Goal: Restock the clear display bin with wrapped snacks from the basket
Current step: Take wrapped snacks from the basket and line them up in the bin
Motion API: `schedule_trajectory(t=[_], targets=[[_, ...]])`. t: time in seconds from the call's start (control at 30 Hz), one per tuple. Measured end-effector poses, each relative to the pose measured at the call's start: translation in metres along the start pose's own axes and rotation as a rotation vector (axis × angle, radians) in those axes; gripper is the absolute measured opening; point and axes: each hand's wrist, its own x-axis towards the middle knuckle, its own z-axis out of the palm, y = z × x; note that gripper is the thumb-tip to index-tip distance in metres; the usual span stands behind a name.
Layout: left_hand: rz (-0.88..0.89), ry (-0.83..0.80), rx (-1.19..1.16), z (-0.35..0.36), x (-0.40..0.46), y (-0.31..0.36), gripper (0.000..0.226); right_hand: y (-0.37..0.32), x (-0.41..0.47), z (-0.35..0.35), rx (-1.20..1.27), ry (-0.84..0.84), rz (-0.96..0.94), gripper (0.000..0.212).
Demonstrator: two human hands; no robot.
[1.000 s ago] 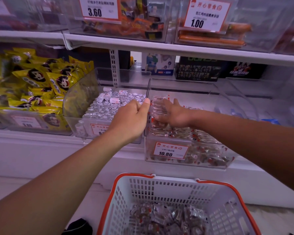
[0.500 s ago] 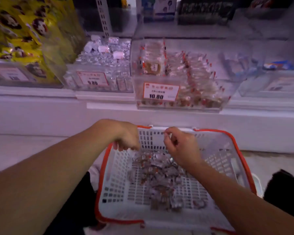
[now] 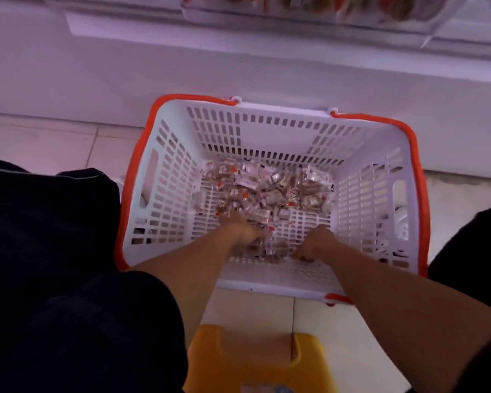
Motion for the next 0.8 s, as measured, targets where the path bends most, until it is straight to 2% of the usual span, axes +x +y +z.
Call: schedule_trajectory(t=[0.1,0.17,0.23,0.3,0.37,0.53,0.7,0.8], targets=[[-0.025,0.154,0.025,0.013,0.018,0.001,0.103,-0.008,0.007,0.018,0.005,0.029,-0.044,0.075],[-0.054,0.199,-0.063,0.015,0.025,0.000,0.097,-0.013,0.011,0.020,-0.015,0.061,-0.068,0.082],[-0.084,0.171,-0.178,0.014,0.030,-0.002,0.100,-0.019,0.016,0.017,0.015,0.039,-0.053,0.077],[-0.087,0.140,-0.201,0.011,0.032,-0.003,0.087,-0.028,0.016,0.010,0.007,0.026,-0.096,0.058],[-0.078,0.142,-0.187,0.008,0.033,-0.006,0.075,-0.038,0.015,0.008,-0.059,-0.016,-0.170,0.049],[-0.077,0.020,-0.377,-0.007,0.029,-0.018,0.067,-0.040,0.012,0.020,-0.114,-0.062,-0.281,0.041],[-0.053,-0.012,-0.526,-0.015,0.017,-0.029,0.036,-0.046,0.000,0.009,-0.061,-0.150,-0.281,0.039],[-0.016,-0.039,-0.535,-0.016,0.010,-0.033,0.026,-0.045,-0.005,-0.005,-0.049,-0.190,-0.284,0.034]])
